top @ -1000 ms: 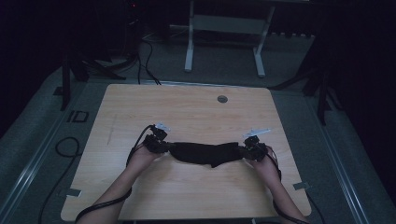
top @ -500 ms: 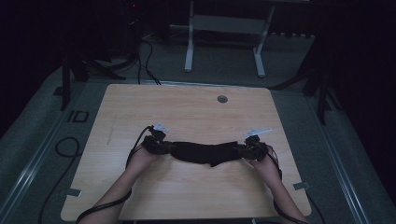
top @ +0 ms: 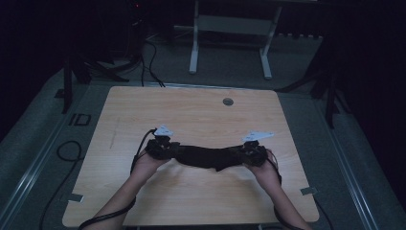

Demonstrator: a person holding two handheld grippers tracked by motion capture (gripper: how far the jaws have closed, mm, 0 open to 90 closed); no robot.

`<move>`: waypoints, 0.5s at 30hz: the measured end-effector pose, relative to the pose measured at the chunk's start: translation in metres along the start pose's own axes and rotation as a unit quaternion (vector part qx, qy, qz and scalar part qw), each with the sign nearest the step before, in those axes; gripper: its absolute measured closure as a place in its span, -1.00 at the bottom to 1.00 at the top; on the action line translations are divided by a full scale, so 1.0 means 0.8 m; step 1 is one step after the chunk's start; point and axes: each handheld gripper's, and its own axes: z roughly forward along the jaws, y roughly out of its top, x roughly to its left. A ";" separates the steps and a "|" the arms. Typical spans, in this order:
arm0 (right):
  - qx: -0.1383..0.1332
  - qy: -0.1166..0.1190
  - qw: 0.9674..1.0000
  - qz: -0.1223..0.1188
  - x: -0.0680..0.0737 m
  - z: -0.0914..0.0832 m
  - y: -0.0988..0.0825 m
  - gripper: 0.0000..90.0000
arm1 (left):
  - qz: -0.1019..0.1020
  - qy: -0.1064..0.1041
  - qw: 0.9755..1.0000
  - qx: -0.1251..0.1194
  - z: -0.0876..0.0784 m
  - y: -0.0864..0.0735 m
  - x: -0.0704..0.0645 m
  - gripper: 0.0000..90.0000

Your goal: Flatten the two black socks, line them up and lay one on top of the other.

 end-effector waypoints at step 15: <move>0.060 0.053 0.996 -0.031 0.041 0.061 -0.022 0.99 | -0.007 0.005 0.999 0.040 0.038 -0.020 0.008 0.98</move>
